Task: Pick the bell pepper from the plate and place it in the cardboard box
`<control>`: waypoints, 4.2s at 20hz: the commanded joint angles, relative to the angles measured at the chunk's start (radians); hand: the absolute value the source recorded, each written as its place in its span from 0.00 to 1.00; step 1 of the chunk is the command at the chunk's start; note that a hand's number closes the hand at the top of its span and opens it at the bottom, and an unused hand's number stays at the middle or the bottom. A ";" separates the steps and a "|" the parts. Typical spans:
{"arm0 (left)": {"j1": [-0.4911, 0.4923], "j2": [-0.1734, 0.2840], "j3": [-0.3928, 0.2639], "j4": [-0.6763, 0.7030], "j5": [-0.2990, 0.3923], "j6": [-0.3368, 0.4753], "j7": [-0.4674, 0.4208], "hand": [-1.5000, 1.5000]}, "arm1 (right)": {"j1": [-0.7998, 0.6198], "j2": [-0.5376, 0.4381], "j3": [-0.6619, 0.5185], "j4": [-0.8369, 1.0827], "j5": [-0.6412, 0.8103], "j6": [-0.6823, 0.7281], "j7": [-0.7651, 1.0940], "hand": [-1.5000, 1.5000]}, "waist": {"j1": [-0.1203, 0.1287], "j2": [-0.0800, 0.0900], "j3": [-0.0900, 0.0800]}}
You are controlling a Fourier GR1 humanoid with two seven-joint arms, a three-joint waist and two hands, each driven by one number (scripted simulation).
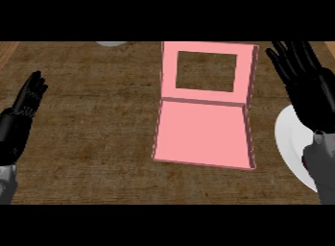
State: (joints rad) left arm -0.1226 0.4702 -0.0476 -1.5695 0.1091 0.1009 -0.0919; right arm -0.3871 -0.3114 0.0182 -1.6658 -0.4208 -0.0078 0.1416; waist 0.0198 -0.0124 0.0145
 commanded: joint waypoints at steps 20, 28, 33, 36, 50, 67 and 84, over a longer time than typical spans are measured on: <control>0.061 -0.094 -0.075 0.014 -0.110 0.114 0.241 0.50 | 0.145 -0.510 -0.251 0.503 0.446 0.500 -0.935 0.00 | -0.001 0.021 -0.010; 0.116 -0.103 -0.083 0.042 -0.134 0.113 0.149 0.50 | 0.193 -0.751 -0.065 0.506 0.765 0.429 -1.009 0.00 | 0.007 0.020 -0.013; 0.101 -0.130 -0.094 0.019 -0.146 0.127 0.208 0.50 | 0.146 -0.788 0.049 0.474 0.878 0.432 -0.940 0.00 | -0.001 0.015 -0.014; 0.106 -0.125 -0.058 0.054 -0.130 0.103 0.176 0.50 | 0.204 -0.750 0.078 0.467 0.938 0.364 -0.962 0.00 | -0.016 0.013 -0.014; 0.167 -0.177 -0.035 -0.037 -0.199 0.069 0.206 0.50 | 0.098 -0.647 0.008 0.670 1.145 0.328 -0.950 0.00 | -0.009 0.014 -0.014; 0.151 -0.232 0.040 0.028 -0.259 -0.005 0.142 0.50 | 0.078 -0.493 -0.061 0.672 1.314 0.310 -0.929 0.00 | -0.016 0.013 -0.015; 0.038 -0.293 0.075 0.106 -0.324 0.007 0.177 0.50 | 0.068 -0.391 -0.088 0.861 1.461 0.137 -0.994 0.00 | -0.017 0.014 -0.014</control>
State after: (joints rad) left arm -0.0292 0.1996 0.0254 -1.5248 -0.1807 0.0790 0.0963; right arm -0.3211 -0.7186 -0.0646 -0.8692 1.0042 0.2020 -0.8276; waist 0.0043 0.0008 0.0000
